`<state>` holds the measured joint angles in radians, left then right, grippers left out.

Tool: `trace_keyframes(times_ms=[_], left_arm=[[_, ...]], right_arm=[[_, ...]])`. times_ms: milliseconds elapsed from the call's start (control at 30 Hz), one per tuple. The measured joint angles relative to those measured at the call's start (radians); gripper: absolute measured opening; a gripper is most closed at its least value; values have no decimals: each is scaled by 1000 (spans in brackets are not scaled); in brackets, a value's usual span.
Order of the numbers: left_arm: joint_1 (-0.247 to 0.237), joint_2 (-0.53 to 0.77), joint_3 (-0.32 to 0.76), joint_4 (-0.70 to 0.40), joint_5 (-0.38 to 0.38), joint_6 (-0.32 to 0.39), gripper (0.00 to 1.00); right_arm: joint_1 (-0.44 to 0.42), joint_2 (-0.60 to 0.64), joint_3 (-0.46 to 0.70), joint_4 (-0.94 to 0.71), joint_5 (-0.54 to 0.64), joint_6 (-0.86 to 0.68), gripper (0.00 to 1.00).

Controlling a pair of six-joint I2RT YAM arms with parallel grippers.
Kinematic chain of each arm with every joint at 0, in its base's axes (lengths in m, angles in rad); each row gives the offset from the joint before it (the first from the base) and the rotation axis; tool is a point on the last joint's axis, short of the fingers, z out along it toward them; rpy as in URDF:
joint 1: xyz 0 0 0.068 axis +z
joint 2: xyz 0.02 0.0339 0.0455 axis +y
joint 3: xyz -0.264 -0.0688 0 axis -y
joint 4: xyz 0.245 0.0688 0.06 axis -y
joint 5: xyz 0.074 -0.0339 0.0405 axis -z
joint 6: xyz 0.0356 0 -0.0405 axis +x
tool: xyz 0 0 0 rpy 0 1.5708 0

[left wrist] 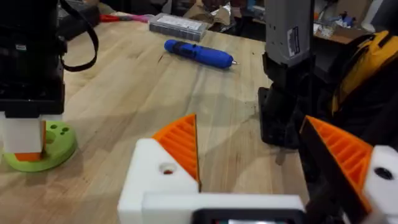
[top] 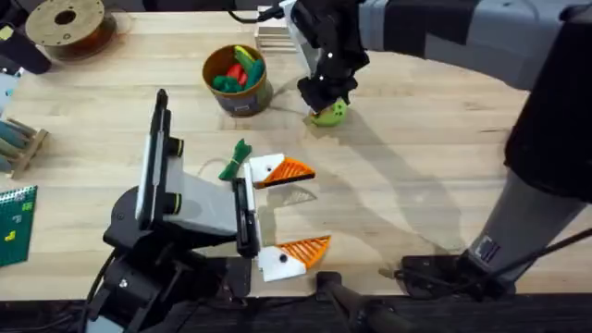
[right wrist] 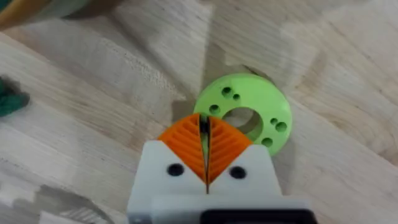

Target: Pick up the gripper from the table and insert it into the empty holder that is missing its gripper. Then pick up a screw, insert it into the mounting hole, and use the screwdriver to tighten it. Finally, clean up the table by picking up the vegetable and placing it into the bucket.

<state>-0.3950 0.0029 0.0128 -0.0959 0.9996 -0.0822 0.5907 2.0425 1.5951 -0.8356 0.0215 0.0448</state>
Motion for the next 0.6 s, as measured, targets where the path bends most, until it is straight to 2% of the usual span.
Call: trace_keyframes(times_ms=[200,467,600], left_arm=[[0,0,0,0,0,0,987],[0,0,0,0,0,0,987],[0,0,0,0,0,0,987]], right_arm=[[0,3,11,-24,1,0,8],[0,9,81,-163,1,0,8],[0,-49,90,-240,0,-1,8]])
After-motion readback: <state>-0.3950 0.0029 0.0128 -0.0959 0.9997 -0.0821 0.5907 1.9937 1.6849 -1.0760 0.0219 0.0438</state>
